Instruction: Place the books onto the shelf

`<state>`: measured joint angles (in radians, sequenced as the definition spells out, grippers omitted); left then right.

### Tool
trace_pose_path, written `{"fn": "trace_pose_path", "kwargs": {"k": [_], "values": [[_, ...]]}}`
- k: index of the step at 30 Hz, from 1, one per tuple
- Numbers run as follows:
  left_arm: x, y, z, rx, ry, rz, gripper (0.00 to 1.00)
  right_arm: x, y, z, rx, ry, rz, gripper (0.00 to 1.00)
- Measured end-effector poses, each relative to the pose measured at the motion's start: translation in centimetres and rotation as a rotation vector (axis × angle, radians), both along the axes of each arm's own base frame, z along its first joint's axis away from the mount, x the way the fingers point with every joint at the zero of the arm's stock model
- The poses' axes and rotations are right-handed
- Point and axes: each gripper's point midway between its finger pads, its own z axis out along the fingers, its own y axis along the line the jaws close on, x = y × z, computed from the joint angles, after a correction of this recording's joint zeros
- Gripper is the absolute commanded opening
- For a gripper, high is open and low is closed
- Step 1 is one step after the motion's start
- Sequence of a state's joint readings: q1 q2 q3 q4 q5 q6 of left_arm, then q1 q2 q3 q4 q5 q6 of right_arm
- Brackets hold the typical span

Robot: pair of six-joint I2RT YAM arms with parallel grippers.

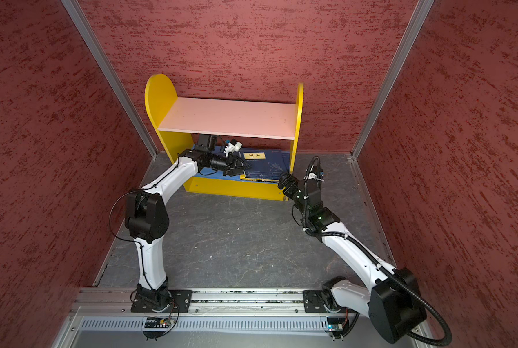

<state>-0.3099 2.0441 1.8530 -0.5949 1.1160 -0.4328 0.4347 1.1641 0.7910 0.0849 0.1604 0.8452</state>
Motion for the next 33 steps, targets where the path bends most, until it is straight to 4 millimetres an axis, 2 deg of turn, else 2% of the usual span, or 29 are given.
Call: {"fn": "trace_pose_path", "kwargs": {"k": [8,13,17,20,25,32,33], "values": [[1.5,0.9,-1.2,0.087,-0.012,0.093,0.56,0.1,-0.2,0.0,0.012,0.002,-0.009,0.90],[2.0,1.9,-2.6,0.118,0.011,0.175,0.57,-0.1,-0.3,0.0,0.017,0.003,-0.010,0.90],[2.2,2.6,-3.8,0.105,0.038,0.251,0.51,-0.3,-0.4,-0.3,0.026,0.008,-0.013,0.90],[2.4,2.8,-4.0,0.073,0.041,0.298,0.48,-0.5,-0.6,-0.8,0.032,0.020,-0.017,0.90],[2.6,3.2,-3.8,0.041,0.041,0.370,0.42,-1.1,-0.9,-1.7,0.039,0.038,-0.024,0.90],[2.7,3.6,-2.6,0.002,0.024,0.435,0.32,-1.5,-1.1,-1.7,0.051,0.036,-0.028,0.90],[2.8,3.6,-2.4,-0.004,0.018,0.438,0.28,-1.5,-1.1,-1.7,0.051,0.036,-0.028,0.90]]}}
